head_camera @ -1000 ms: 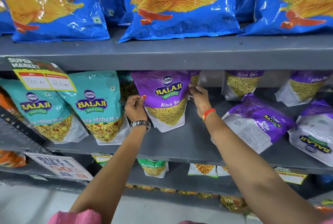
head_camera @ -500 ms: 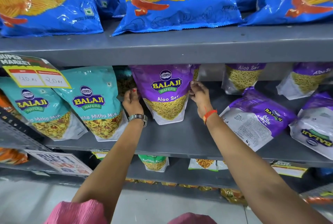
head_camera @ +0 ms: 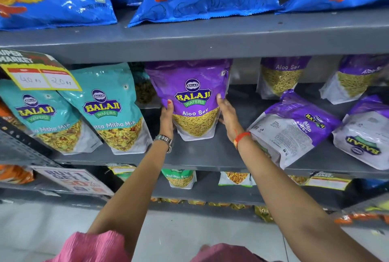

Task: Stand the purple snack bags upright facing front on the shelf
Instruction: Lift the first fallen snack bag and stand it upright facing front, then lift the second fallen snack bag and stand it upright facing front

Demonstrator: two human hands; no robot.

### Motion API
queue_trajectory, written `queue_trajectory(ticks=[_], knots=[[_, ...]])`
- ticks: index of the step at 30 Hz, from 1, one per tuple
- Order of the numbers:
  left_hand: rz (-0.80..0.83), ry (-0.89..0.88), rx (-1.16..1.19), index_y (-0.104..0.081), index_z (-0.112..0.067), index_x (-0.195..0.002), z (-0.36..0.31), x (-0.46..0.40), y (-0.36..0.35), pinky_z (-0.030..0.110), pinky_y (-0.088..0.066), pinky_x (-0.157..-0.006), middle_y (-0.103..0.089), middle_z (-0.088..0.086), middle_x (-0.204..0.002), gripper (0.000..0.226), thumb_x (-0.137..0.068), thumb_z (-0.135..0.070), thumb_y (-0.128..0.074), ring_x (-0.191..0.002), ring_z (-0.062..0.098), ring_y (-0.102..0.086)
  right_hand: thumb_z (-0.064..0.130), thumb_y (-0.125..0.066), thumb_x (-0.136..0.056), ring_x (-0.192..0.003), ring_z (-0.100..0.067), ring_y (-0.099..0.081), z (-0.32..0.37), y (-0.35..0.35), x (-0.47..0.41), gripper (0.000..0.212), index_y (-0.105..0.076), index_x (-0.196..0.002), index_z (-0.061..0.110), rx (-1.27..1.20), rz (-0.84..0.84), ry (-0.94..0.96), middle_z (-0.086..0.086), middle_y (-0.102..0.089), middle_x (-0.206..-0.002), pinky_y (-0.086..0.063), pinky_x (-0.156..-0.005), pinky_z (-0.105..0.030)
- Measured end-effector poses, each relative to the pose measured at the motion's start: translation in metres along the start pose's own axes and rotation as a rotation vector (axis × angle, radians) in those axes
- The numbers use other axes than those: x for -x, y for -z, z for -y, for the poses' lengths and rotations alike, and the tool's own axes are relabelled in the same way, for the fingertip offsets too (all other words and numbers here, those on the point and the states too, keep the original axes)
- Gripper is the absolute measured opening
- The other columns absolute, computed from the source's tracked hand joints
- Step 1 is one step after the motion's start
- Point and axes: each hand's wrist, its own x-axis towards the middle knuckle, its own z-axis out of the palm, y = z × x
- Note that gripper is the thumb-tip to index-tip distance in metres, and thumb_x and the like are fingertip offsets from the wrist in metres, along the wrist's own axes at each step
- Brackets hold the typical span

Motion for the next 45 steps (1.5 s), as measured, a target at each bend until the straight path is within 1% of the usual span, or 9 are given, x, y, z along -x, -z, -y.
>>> queue_trajectory(ticks=[6,10,16,20,23,28,34,38,45], knots=[[0.028,-0.035,-0.025,-0.04,-0.016,-0.132,0.007,0.023,0.007,0.046,-0.039,-0.106,-0.051,0.008,-0.134,0.068,-0.079,-0.059,-0.043,-0.105,0.018,-0.052,0.044,-0.045,-0.091,-0.083,0.001,-0.066,-0.011,0.0,0.023,0.025,-0.057,-0.105,0.028,0.026,-0.06,0.03,0.011,-0.067,-0.096,-0.051,-0.068,-0.013],[0.0,-0.028,-0.038,-0.043,-0.019,-0.129,0.009,0.034,0.011,0.038,-0.041,-0.097,-0.052,-0.003,-0.119,0.137,-0.014,-0.092,-0.049,-0.104,0.017,-0.052,0.04,-0.044,-0.093,-0.073,0.009,-0.067,-0.017,0.001,0.036,0.02,-0.057,-0.101,0.028,0.004,-0.061,0.031,0.014,-0.067,-0.091,-0.051,-0.062,-0.008],[-0.056,0.006,0.011,-0.033,-0.009,-0.135,0.01,0.035,0.007,0.028,-0.042,-0.094,-0.044,0.012,-0.14,0.062,-0.086,-0.045,-0.045,-0.12,0.02,-0.046,0.039,-0.044,-0.093,-0.074,0.008,-0.067,-0.013,0.0,0.044,0.014,-0.056,-0.094,0.031,-0.017,-0.067,0.047,0.014,-0.066,-0.09,-0.051,-0.062,-0.009],[-0.347,-0.304,0.023,-0.028,0.001,-0.135,0.018,0.053,-0.004,0.03,-0.028,-0.111,-0.03,0.019,-0.144,0.079,-0.073,-0.039,-0.055,-0.132,0.021,-0.031,0.027,-0.056,-0.089,-0.097,-0.007,-0.063,-0.013,0.003,0.046,0.023,-0.052,-0.11,0.019,-0.059,-0.192,0.167,0.001,-0.063,-0.108,-0.051,-0.076,-0.013],[-0.465,-0.661,-0.173,-0.041,0.002,-0.125,0.028,0.076,-0.025,0.011,-0.017,-0.109,-0.035,0.027,-0.133,0.064,-0.069,-0.025,-0.055,-0.124,0.01,-0.026,0.016,-0.058,-0.087,-0.102,-0.012,-0.056,0.001,0.013,0.048,0.028,-0.052,-0.114,0.011,-0.006,-0.396,0.333,-0.003,-0.056,-0.113,-0.046,-0.084,-0.009],[-0.06,-1.202,-0.422,-0.053,-0.012,-0.107,0.041,0.101,-0.082,0.033,-0.035,-0.1,-0.048,0.011,-0.115,0.034,-0.072,-0.011,-0.056,-0.112,0.018,-0.042,0.001,-0.052,-0.081,-0.102,-0.019,-0.055,0.022,0.057,0.055,0.028,-0.056,-0.109,0.004,0.133,-0.733,0.528,-0.01,-0.059,-0.11,-0.042,-0.09,-0.012],[0.478,-0.584,-0.803,-0.056,-0.005,-0.109,0.049,0.067,-0.159,0.037,-0.043,-0.094,-0.059,0.018,-0.114,0.034,-0.078,-0.017,-0.049,-0.109,0.03,-0.053,0.005,-0.05,-0.075,-0.106,-0.037,-0.055,0.0,0.139,0.062,0.031,-0.059,-0.105,0.003,0.328,-0.925,0.26,-0.022,-0.061,-0.113,-0.042,-0.097,-0.042],[0.633,-0.074,-0.877,-0.043,-0.019,-0.057,0.045,0.034,-0.196,0.028,-0.039,-0.065,-0.047,0.0,-0.062,0.022,-0.076,-0.027,-0.051,-0.074,0.022,-0.049,0.014,-0.046,-0.076,-0.11,-0.039,-0.051,-0.011,0.169,0.069,0.041,-0.057,-0.112,-0.002,0.483,-0.989,0.021,-0.028,-0.058,-0.116,-0.03,-0.091,-0.036],[0.58,0.227,-0.734,-0.051,-0.012,-0.053,0.058,-0.004,-0.223,0.033,-0.039,-0.066,-0.051,0.004,-0.057,0.031,-0.084,-0.007,-0.053,-0.062,0.02,-0.042,0.006,-0.053,-0.081,-0.108,-0.038,-0.058,-0.016,0.21,0.065,0.03,-0.06,-0.108,-0.004,0.169,-1.017,-0.2,-0.027,-0.063,-0.113,-0.043,-0.09,-0.039]])
